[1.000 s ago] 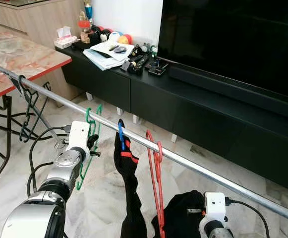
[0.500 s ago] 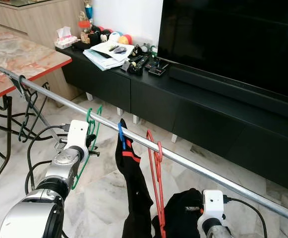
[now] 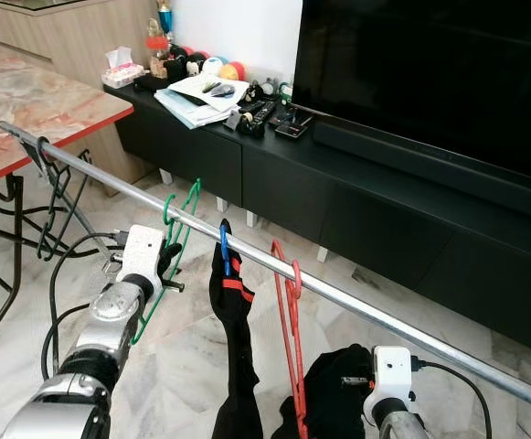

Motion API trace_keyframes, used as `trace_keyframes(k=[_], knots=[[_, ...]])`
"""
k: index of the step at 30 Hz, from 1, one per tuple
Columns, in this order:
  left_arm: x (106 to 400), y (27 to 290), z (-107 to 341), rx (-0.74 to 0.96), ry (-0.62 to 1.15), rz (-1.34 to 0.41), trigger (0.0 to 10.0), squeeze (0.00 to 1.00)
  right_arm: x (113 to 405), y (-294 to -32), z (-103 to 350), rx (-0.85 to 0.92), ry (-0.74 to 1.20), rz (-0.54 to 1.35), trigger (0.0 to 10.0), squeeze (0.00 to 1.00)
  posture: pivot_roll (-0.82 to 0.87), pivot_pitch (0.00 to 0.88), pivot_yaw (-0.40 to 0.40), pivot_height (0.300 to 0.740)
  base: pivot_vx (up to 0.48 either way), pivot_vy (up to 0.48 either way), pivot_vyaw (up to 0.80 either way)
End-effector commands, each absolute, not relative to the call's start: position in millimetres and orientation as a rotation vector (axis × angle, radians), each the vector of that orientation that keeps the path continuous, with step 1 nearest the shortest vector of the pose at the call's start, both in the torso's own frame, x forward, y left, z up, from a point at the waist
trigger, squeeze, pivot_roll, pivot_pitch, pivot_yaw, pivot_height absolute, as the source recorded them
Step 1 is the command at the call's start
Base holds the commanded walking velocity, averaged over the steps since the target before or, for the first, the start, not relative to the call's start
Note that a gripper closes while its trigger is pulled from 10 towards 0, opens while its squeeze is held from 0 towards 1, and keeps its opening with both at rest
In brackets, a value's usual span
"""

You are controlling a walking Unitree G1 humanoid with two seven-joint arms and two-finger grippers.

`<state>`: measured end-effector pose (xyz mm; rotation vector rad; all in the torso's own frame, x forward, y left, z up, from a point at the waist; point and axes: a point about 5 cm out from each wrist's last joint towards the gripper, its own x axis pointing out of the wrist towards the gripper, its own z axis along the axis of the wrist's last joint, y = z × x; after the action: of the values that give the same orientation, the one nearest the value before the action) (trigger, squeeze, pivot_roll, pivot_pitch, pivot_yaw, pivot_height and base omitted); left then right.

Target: Hang hanger

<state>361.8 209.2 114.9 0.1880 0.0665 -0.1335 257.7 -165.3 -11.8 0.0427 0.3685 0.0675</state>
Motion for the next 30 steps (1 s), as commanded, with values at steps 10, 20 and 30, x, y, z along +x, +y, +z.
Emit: trace_keyframes(k=[10, 20, 30], knots=[[318.3, 219.5, 86.8, 0.199, 0.072, -0.164, 10.0, 0.00, 261.9, -170.7, -9.4, 0.036, 0.356, 0.038, 10.0, 0.00, 0.06, 0.012, 0.005, 0.740, 0.000, 0.000, 0.00], [290.6, 208.6, 67.4, 0.117, 0.144, -0.140, 10.0, 0.00, 255.6, -183.3, -19.7, 0.001, 0.444, -0.072, 10.0, 0.00, 0.07, 0.000, 0.016, 0.740, 0.000, 0.000, 0.00], [285.8, 204.0, 65.8, 0.113, 0.160, -0.143, 10.0, 0.00, 248.2, -187.4, -28.1, 0.022, 0.501, -0.135, 10.0, 0.00, 0.07, 0.000, 0.024, 0.740, 0.000, 0.242, 0.00]])
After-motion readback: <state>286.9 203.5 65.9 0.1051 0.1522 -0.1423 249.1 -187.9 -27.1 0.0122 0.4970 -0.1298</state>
